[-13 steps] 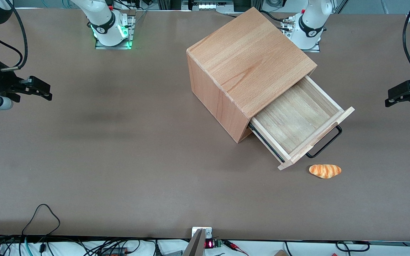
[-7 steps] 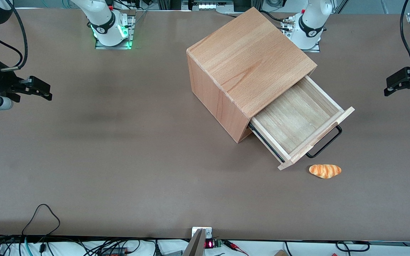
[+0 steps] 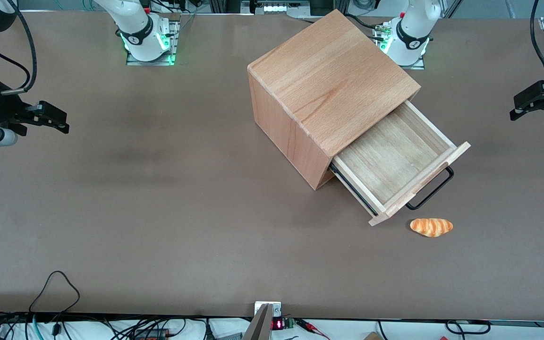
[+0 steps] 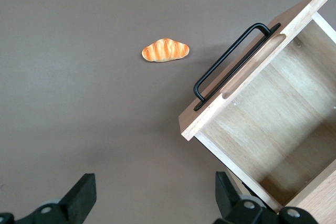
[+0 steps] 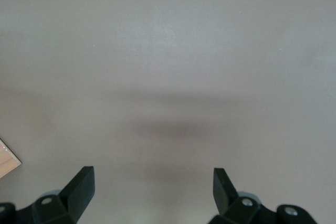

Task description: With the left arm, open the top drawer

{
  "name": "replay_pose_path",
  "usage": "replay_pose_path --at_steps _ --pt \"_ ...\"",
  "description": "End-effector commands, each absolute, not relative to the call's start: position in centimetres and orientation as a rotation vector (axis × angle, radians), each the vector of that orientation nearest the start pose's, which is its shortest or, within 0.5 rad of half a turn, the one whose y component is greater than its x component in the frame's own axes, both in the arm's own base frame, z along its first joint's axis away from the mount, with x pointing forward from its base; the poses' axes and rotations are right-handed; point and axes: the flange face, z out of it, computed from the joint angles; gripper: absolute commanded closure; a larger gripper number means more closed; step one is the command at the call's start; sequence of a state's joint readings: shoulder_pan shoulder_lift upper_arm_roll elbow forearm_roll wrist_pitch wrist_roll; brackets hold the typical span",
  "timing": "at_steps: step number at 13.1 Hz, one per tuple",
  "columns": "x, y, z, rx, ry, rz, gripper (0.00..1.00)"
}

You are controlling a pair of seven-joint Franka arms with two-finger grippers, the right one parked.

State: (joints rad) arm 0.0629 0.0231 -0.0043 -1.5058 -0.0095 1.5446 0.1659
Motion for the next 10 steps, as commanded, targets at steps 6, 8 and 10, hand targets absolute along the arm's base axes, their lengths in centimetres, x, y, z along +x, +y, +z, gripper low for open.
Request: replay_pose_path --at_steps 6,8,10 --pt "54.3 2.0 64.5 -3.162 0.115 -0.035 0.00" --pt "54.2 1.9 64.6 -3.164 0.072 -0.039 0.00" --pt "54.2 0.8 64.6 -3.164 0.103 -0.036 0.00"
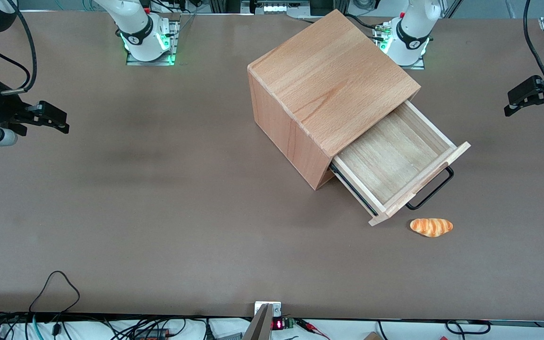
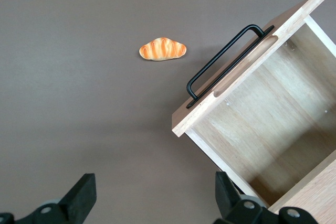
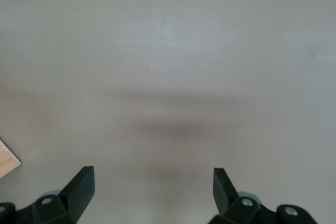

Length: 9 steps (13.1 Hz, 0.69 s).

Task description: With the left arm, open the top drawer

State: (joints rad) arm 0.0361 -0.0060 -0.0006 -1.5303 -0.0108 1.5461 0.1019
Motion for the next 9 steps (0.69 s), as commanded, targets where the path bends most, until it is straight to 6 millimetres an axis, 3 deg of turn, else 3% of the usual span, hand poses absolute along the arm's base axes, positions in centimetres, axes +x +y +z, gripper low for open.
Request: replay_pose_path --at_steps 1,5,9 --pt "54.2 1.1 64.7 -3.164 0.096 -0.039 0.00" --pt "54.2 2.4 64.8 -3.165 0.077 -0.032 0.00" --pt "54.2 2.2 64.4 -3.164 0.094 -0.001 0.00"
